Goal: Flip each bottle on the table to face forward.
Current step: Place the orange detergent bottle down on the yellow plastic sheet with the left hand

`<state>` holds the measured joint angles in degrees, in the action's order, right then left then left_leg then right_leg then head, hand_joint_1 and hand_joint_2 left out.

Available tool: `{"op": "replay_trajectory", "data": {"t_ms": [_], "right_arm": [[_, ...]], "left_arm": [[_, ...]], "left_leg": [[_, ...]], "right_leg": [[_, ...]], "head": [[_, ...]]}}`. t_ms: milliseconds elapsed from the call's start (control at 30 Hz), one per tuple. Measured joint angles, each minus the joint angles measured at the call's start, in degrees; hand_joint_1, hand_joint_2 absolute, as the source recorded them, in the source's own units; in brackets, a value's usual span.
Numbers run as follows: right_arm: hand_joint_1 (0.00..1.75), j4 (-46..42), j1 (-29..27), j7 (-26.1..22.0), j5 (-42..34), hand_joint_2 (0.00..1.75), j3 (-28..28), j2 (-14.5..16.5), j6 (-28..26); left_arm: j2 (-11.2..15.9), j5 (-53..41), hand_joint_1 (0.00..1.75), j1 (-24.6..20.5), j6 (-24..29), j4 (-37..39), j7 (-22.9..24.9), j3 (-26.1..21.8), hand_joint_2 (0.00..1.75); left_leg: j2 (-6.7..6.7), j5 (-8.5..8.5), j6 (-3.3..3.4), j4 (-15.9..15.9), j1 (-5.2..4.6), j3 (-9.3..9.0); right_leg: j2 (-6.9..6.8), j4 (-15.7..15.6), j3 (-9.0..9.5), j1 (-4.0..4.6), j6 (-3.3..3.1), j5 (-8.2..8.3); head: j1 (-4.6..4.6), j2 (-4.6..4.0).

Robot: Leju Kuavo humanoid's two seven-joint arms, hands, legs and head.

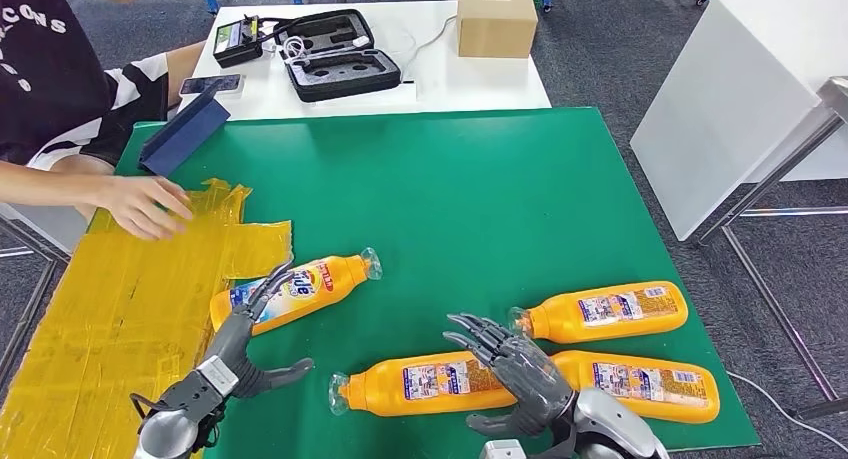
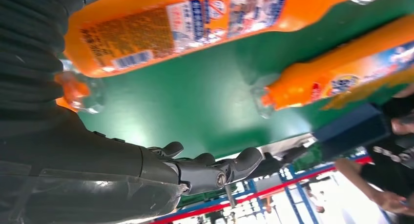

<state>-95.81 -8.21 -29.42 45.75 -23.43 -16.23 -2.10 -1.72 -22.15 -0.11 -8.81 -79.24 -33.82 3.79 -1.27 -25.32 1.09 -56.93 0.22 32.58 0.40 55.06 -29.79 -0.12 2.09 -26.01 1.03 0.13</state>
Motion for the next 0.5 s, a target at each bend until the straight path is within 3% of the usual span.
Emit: {"op": "replay_trajectory", "data": {"t_ms": [267,500], "right_arm": [[0.00,0.69,0.46,7.94,9.20,1.75,-1.16,-0.68,-4.74],[0.00,3.02,2.85,9.43,11.50,1.75,-3.08,1.09,-5.06]], "left_arm": [[-0.34,2.78,0.00,3.25,-1.59,-3.01,-0.26,-0.27,1.75],[-0.72,2.85,0.00,4.64,-1.82,-4.19,-0.27,-0.27,1.75]], "left_leg": [[0.02,0.00,0.00,0.01,0.00,0.00],[0.00,0.01,0.00,0.01,0.01,-0.01]], "right_leg": [[0.00,0.00,0.00,0.00,0.00,0.00],[0.00,0.00,0.01,0.01,0.00,0.00]], "head": [[-0.01,0.00],[0.00,0.00]]}}
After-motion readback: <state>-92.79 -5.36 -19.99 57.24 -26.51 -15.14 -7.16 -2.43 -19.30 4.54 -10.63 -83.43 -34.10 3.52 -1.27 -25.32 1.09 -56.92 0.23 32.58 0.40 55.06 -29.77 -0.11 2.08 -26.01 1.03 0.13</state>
